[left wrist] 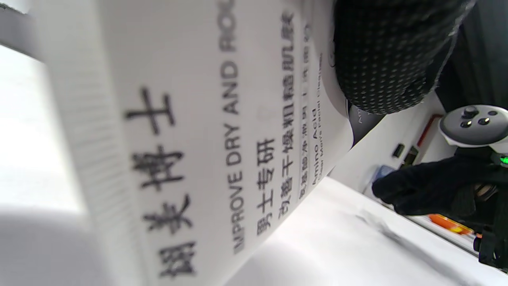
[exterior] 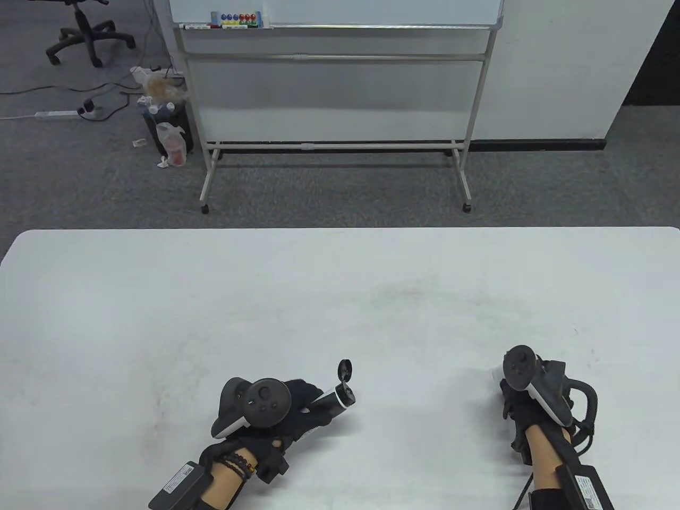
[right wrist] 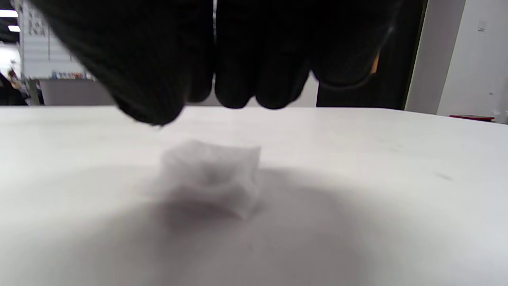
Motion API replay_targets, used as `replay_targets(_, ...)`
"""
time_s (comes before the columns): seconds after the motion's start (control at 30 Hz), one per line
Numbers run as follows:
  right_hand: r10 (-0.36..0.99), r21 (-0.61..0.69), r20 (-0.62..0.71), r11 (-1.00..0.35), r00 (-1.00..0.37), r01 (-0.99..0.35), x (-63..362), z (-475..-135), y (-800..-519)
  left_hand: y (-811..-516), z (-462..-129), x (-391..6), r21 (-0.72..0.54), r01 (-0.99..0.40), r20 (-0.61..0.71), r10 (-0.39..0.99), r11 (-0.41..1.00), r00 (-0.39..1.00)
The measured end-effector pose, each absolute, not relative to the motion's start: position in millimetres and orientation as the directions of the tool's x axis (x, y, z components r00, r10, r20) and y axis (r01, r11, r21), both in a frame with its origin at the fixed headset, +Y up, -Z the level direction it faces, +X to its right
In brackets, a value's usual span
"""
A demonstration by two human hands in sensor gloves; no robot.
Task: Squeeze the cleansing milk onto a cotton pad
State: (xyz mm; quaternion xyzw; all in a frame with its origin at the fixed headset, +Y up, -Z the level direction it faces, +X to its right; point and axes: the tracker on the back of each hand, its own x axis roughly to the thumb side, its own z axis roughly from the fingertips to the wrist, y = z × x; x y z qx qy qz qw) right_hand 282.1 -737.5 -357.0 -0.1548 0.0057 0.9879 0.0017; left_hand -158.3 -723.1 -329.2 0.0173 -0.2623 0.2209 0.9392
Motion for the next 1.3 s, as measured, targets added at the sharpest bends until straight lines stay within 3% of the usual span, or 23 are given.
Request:
replay_targets(0.23, -0.117, 0.113, -0.311, -0.99, -0.943, 0.086, 277.1, -362.1, -757.2, -727.2, -331.5, -160.3, -0.092, -0.421, 0.491, 0.409, 0.902, 0.769)
replay_targets(0.57, -0.191, 0.005, -0.323, -0.98, -0.927, 0.2, 260.0, -362.6, -754.9, -724.0, -328.0, -156.3, -0.089, -0.456, 0.487, 0.438, 0.885, 0.755)
replay_targets(0.7, 0.005, -0.022, -0.32, -1.0, -0.948, 0.002, 255.3, -357.8, -743.5, -723.9, -329.0, -154.3, -0.117, -0.508, 0.518, 0.488, 0.854, 0.702)
replay_targets(0.93, 0.391, -0.094, -0.158, -0.92, -0.907, -0.381, 208.2, -338.1, -710.6, -724.1, -328.5, -149.2, -0.135, -0.533, 0.51, 0.52, 0.835, 0.685)
replay_targets(1.1, 0.555, -0.1, -0.038, -0.829, -0.831, -0.55, 168.3, -327.9, -689.1, -726.7, -329.0, -145.6, -0.158, -0.586, 0.5, 0.576, 0.795, 0.647)
replay_targets(1.3, 0.709, -0.022, -0.044, -0.705, -0.703, -0.709, 136.3, -322.5, -687.1, -728.1, -328.7, -145.6, -0.122, -0.571, 0.5, 0.547, 0.812, 0.671)
